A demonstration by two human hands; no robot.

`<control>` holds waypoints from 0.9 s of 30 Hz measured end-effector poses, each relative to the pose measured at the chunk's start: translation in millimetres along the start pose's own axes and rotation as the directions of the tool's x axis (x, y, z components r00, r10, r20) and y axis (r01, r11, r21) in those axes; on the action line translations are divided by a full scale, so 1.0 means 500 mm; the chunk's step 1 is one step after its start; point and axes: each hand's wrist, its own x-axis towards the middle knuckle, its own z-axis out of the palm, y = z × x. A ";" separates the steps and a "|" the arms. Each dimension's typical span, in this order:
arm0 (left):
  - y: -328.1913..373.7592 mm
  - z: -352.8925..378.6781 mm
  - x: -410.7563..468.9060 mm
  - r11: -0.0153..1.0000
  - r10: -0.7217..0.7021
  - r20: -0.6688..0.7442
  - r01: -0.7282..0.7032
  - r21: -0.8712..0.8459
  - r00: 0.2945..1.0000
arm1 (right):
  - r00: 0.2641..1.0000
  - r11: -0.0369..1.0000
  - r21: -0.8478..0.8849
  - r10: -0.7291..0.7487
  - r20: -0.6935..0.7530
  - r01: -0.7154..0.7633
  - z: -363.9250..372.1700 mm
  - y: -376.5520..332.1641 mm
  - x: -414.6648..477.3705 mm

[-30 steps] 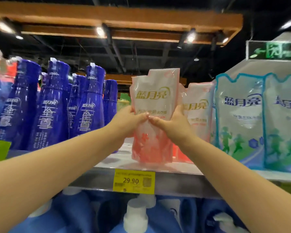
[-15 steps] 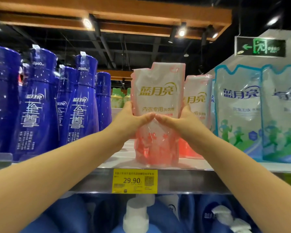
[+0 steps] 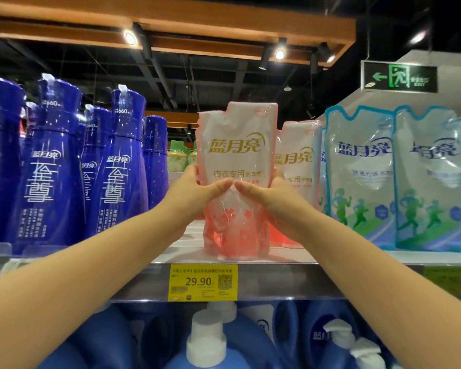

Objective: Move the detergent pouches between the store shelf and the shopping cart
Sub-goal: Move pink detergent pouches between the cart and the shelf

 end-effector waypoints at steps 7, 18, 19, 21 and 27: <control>0.002 -0.001 -0.004 1.000 0.008 -0.019 -0.007 0.023 1.000 | 1.000 1.000 0.015 0.001 0.003 -0.001 0.001 0.001 0.001; -0.004 -0.013 -0.021 0.998 -0.029 -0.036 0.031 0.051 0.999 | 1.000 1.000 0.012 0.013 -0.004 -0.013 0.005 -0.005 -0.010; -0.005 -0.016 -0.023 0.998 -0.029 -0.053 0.032 0.061 0.998 | 1.000 0.999 -0.017 0.028 -0.012 -0.028 0.003 -0.006 -0.011; -0.004 -0.022 -0.028 0.996 -0.020 -0.101 0.029 0.084 0.995 | 0.997 0.993 -0.099 0.058 -0.042 -0.062 -0.003 -0.009 -0.018; 0.046 0.007 -0.093 0.980 0.180 -0.238 -0.154 0.125 0.955 | 0.987 0.949 -0.314 -0.049 -0.150 -0.001 -0.050 -0.050 -0.115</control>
